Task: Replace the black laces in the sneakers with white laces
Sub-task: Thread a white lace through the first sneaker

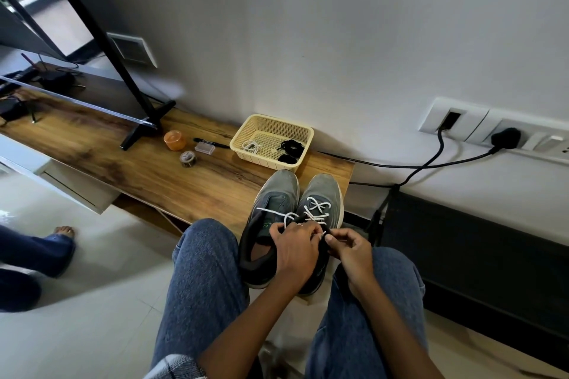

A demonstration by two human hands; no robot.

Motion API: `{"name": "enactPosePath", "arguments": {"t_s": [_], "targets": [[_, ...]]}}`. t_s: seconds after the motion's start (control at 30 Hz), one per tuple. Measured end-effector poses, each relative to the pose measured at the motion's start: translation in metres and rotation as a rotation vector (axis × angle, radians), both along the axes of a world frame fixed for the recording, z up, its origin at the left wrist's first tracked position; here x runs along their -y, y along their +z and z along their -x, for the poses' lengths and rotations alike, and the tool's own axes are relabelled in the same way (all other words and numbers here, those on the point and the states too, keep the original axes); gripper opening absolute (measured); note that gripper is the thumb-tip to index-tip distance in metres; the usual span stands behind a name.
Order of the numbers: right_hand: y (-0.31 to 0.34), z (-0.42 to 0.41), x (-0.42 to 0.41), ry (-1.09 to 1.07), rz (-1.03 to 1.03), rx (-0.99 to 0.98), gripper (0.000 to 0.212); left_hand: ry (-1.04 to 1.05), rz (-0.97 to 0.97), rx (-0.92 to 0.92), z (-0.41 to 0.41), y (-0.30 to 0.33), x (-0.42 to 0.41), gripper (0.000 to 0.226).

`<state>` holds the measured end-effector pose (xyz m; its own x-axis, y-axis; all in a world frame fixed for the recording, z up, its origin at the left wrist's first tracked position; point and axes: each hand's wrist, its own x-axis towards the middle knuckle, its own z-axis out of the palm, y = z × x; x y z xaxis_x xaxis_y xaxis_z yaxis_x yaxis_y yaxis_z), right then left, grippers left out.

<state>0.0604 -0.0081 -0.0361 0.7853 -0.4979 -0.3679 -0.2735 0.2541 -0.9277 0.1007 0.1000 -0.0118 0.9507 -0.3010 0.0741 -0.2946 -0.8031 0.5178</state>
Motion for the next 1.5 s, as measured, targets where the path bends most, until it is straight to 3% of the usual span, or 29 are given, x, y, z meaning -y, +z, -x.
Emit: {"name": "enactPosePath", "arguments": {"t_s": [0.2,0.43,0.5,0.8,1.5], "targets": [[0.002,0.001,-0.003,-0.033,0.154,0.031,0.015,-0.114,-0.134,0.137,-0.005,0.0,0.003,0.011],[-0.003,-0.004,-0.002,-0.072,0.006,0.0,0.01,-0.158,-0.26,0.174,-0.016,-0.001,-0.003,0.012],[-0.002,-0.004,-0.002,-0.066,-0.03,-0.012,0.009,-0.153,-0.225,0.156,-0.016,-0.001,-0.004,0.005],[0.006,-0.004,0.003,-0.039,-0.259,-0.079,0.006,-0.13,-0.097,0.099,-0.016,-0.004,-0.008,0.009],[0.005,-0.009,0.008,-0.065,-0.377,-0.184,0.015,-0.118,0.097,0.045,-0.013,-0.007,-0.008,0.008]]}}
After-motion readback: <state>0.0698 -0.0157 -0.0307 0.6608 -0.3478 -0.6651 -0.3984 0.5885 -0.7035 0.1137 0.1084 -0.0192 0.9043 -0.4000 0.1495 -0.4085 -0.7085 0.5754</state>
